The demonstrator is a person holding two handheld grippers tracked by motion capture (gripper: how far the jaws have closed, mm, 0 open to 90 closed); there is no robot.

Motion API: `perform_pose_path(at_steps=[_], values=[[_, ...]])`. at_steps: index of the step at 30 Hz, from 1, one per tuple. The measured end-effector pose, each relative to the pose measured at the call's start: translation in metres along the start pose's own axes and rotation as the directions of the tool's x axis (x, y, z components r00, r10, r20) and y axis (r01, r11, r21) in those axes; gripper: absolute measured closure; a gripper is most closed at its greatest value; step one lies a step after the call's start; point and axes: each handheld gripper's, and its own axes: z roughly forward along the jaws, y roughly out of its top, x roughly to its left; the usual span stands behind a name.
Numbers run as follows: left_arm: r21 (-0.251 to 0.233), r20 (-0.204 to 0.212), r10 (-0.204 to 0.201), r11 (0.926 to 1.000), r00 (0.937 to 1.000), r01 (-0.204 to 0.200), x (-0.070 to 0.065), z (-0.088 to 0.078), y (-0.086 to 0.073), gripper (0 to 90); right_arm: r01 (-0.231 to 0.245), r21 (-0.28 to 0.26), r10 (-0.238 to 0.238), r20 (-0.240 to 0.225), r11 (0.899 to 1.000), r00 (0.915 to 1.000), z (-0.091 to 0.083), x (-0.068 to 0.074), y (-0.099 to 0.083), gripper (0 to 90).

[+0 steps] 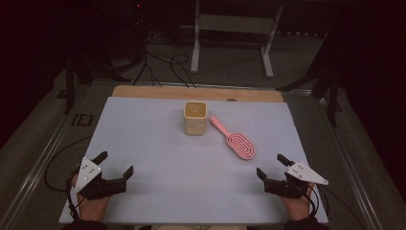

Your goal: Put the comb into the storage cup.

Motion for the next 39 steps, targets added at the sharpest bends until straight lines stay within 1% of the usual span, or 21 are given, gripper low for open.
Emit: perform_pose_path(at_steps=[3,8,11,14,18,21,24,29,34,39], values=[[-0.006,-0.007,-0.002,1.0000,1.0000,0.002,0.000,0.000,-0.001,0.1,-0.003,0.003,0.003,0.002,1.000,1.0000,0.001,0.000,-0.001,8.4],[0.004,-0.017,-0.007,1.0000,0.9998,0.007,0.001,0.001,-0.003,0.1,-0.012,0.005,0.012,0.008,1.000,0.9999,0.003,-0.001,-0.001,8.4],[0.004,-0.025,-0.006,1.0000,0.9997,0.006,0.000,0.002,-0.004,0.1,-0.029,0.004,0.029,0.006,1.000,0.9996,0.005,-0.003,0.000,8.3],[0.008,-0.028,-0.002,1.0000,0.9996,0.002,-0.001,0.003,-0.004,0.1,-0.043,0.004,0.043,0.018,0.999,0.9989,0.006,-0.006,0.003,8.4],[0.013,-0.032,0.008,0.9999,0.9995,-0.008,-0.003,0.005,-0.004,0.2,-0.055,-0.001,0.055,0.027,0.999,0.9981,0.008,-0.009,0.009,8.4],[0.021,-0.028,0.009,0.9997,0.9996,-0.009,-0.002,0.006,-0.005,0.2,-0.041,0.001,0.041,0.032,0.999,0.9987,0.009,-0.009,0.015,8.4],[0.019,-0.027,0.007,0.9998,0.9996,-0.006,-0.003,0.006,-0.005,0.2,-0.038,0.011,0.038,0.036,0.999,0.9986,0.012,-0.007,0.021,8.4],[0.027,-0.029,0.018,0.9995,0.9994,-0.017,-0.005,0.008,-0.006,0.2,-0.024,0.016,0.024,0.025,1.000,0.9994,0.017,-0.004,0.033,8.4],[0.035,-0.028,0.025,0.9991,0.9993,-0.024,-0.007,0.009,-0.007,0.2,-0.010,0.024,0.010,0.031,1.000,0.9995,0.022,-0.004,0.044,8.4],[0.035,-0.033,0.017,0.9993,0.9993,-0.016,-0.006,0.009,-0.008,0.2,-0.052,0.058,0.049,0.057,0.997,0.9972,0.030,-0.008,0.052,8.5]])
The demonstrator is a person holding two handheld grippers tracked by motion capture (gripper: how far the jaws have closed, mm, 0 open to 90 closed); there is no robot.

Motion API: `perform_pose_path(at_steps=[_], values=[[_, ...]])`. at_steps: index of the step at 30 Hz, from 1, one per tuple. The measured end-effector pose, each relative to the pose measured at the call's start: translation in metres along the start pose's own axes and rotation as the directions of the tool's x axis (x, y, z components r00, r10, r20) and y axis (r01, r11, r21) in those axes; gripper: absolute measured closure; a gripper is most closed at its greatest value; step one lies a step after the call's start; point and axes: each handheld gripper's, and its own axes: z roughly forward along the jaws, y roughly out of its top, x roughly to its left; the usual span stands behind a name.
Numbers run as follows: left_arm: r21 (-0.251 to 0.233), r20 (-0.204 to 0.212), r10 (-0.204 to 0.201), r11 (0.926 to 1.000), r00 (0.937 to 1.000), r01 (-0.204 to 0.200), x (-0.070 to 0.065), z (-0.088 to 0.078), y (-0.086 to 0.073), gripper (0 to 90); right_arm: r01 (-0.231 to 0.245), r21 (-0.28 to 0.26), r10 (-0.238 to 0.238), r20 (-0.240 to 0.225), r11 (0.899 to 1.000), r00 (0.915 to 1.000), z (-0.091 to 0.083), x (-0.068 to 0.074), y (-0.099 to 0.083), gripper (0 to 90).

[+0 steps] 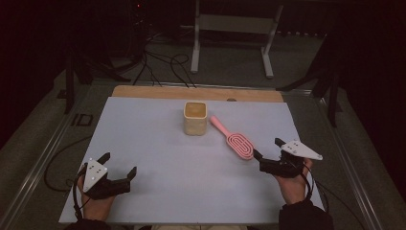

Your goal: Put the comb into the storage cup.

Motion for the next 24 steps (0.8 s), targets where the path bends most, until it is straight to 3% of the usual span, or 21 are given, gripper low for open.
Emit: perform_pose_path(at_steps=[11,24], values=[[0.000,-0.007,-0.018,0.9998,0.9998,0.018,0.002,0.001,-0.002,0.2,-0.007,0.007,0.007,0.007,1.000,1.0000,0.012,-0.002,0.012,8.5],[-0.006,-0.010,-0.022,0.9997,0.9997,0.022,0.002,0.002,-0.003,0.2,-0.058,0.029,0.058,0.020,0.998,0.9981,0.034,-0.010,0.013,11.2]])
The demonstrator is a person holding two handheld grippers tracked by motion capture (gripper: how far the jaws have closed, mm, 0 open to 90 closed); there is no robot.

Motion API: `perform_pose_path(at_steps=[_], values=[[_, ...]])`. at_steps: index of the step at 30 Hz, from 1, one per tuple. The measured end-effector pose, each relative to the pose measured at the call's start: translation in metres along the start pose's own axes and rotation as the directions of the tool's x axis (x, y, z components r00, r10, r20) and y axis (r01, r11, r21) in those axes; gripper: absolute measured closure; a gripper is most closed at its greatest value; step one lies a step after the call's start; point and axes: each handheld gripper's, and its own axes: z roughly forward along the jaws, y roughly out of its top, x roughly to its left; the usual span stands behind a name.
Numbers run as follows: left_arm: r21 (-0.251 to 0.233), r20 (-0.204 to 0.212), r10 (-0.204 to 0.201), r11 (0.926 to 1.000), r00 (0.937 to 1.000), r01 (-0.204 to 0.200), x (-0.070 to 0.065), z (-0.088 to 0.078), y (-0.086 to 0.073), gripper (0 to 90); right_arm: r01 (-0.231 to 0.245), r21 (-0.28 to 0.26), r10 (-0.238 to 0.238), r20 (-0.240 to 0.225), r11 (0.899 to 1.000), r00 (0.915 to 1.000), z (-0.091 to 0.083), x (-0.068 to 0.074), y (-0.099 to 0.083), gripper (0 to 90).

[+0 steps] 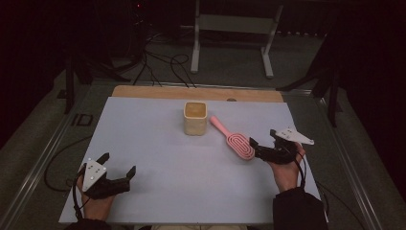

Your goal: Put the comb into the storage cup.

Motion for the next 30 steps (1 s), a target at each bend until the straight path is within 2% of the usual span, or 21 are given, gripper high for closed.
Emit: perform_pose_path(at_steps=[9,12,13,14,15,16,17,18,21,22,25,26,27,28,29,30], values=[[0.002,0.004,0.003,1.0000,1.0000,-0.003,-0.001,0.001,0.000,0.3,-0.033,0.025,0.033,0.006,0.999,0.9994,0.013,-0.006,-0.002,16.5],[-0.001,0.007,-0.003,1.0000,1.0000,0.003,-0.001,0.001,0.000,0.2,-0.046,0.029,0.045,0.022,0.999,0.9987,0.016,-0.008,-0.002,27.2],[-0.001,0.007,-0.003,1.0000,1.0000,0.003,-0.001,0.001,0.000,0.3,-0.046,0.029,0.045,0.022,0.999,0.9987,0.016,-0.008,-0.002,27.2],[-0.002,0.006,-0.005,1.0000,1.0000,0.005,-0.001,0.000,0.000,0.2,-0.037,0.033,0.037,0.024,0.999,0.9990,0.018,-0.009,-0.002,34.1],[-0.002,0.006,-0.005,1.0000,1.0000,0.005,-0.001,0.000,0.000,0.3,-0.037,0.033,0.037,0.024,0.999,0.9990,0.018,-0.009,-0.002,34.1],[-0.003,0.006,-0.007,1.0000,1.0000,0.007,0.000,0.000,0.000,0.3,-0.034,0.036,0.033,0.033,0.999,0.9989,0.021,-0.009,-0.003,40.3],[-0.003,0.006,-0.007,1.0000,1.0000,0.007,0.000,0.000,0.000,0.3,-0.034,0.036,0.033,0.033,0.999,0.9989,0.021,-0.009,-0.003,40.3],[-0.003,0.006,-0.006,1.0000,1.0000,0.006,0.000,0.000,0.000,0.3,-0.038,0.044,0.036,0.041,0.998,0.9985,0.025,-0.010,-0.004,46.6],[-0.006,0.006,-0.009,0.9999,0.9999,0.009,0.000,0.000,0.000,0.3,-0.036,0.048,0.034,0.040,0.998,0.9986,0.027,-0.011,-0.005,51.5],[-0.007,0.007,-0.009,0.9999,0.9999,0.009,0.000,0.000,0.000,0.3,-0.032,0.056,0.030,0.037,0.998,0.9989,0.030,-0.012,-0.005,57.1],[-0.007,0.007,-0.010,0.9999,0.9999,0.010,0.000,-0.001,0.000,0.3,-0.034,0.065,0.031,0.041,0.997,0.9987,0.033,-0.014,-0.006,62.3],[-0.008,0.008,-0.013,0.9999,0.9999,0.013,0.000,-0.001,0.000,0.3,-0.037,0.073,0.034,0.039,0.997,0.9987,0.037,-0.016,-0.007,68.2],[-0.008,0.008,-0.013,0.9999,0.9999,0.013,0.000,-0.001,0.000,0.2,-0.037,0.073,0.034,0.039,0.997,0.9987,0.037,-0.016,-0.007,68.2],[-0.009,0.007,-0.016,0.9998,0.9999,0.016,0.000,-0.001,0.000,0.3,-0.039,0.077,0.035,0.044,0.996,0.9984,0.039,-0.018,-0.009,74.8],[-0.009,0.007,-0.016,0.9998,0.9999,0.016,0.000,-0.001,0.000,0.3,-0.039,0.077,0.035,0.044,0.996,0.9984,0.039,-0.018,-0.009,74.8],[-0.010,0.006,-0.018,0.9998,0.9998,0.018,0.001,-0.001,0.000,0.3,-0.040,0.083,0.036,0.052,0.996,0.9980,0.043,-0.020,-0.010,83.3]])
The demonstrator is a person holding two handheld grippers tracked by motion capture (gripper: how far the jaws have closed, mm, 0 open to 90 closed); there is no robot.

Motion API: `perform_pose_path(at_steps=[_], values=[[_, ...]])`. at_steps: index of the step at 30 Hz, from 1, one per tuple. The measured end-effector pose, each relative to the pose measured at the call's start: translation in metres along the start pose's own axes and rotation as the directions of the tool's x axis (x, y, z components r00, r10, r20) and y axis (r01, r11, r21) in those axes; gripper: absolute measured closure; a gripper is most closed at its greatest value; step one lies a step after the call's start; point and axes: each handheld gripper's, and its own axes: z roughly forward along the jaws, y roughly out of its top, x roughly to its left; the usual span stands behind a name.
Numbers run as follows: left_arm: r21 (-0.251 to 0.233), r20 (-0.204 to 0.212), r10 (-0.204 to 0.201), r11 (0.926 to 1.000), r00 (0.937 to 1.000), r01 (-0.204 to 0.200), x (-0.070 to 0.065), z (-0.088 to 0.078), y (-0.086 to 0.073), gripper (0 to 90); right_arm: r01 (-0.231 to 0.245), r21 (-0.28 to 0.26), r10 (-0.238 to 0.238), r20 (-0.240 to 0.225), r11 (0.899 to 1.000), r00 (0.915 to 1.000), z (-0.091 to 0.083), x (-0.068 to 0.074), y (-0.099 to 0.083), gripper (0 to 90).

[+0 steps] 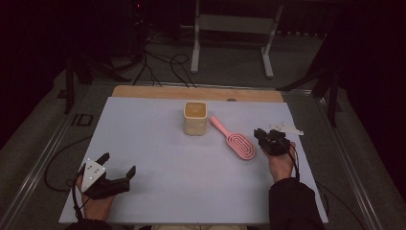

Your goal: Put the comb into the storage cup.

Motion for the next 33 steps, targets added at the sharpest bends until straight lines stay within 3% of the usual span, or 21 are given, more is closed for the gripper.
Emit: perform_pose_path(at_steps=[1,2,11,18,33], values=[[0.000,0.000,0.000,1.0000,1.0000,0.000,0.000,0.000,0.000,0.3,0.000,0.000,0.000,0.000,1.000,1.0000,0.000,0.000,0.000,83.3],[0.000,0.000,0.000,1.0000,1.0000,0.000,0.000,0.000,0.000,0.3,0.011,0.014,-0.011,0.011,1.000,0.9999,0.004,-0.001,-0.001,89.8],[0.001,-0.003,-0.001,1.0000,1.0000,0.001,0.001,0.000,0.000,0.3,0.044,0.097,-0.046,0.019,0.994,0.9988,0.022,-0.002,-0.007,90.0],[0.001,-0.005,-0.002,1.0000,1.0000,0.002,0.001,-0.001,0.000,0.3,0.069,0.166,-0.073,0.022,0.984,0.9971,0.032,-0.003,-0.013,90.0],[0.001,-0.007,-0.004,1.0000,1.0000,0.004,0.001,0.000,-0.001,0.4,0.107,0.216,-0.108,-0.008,0.971,0.9941,0.035,0.002,-0.018,89.9]])
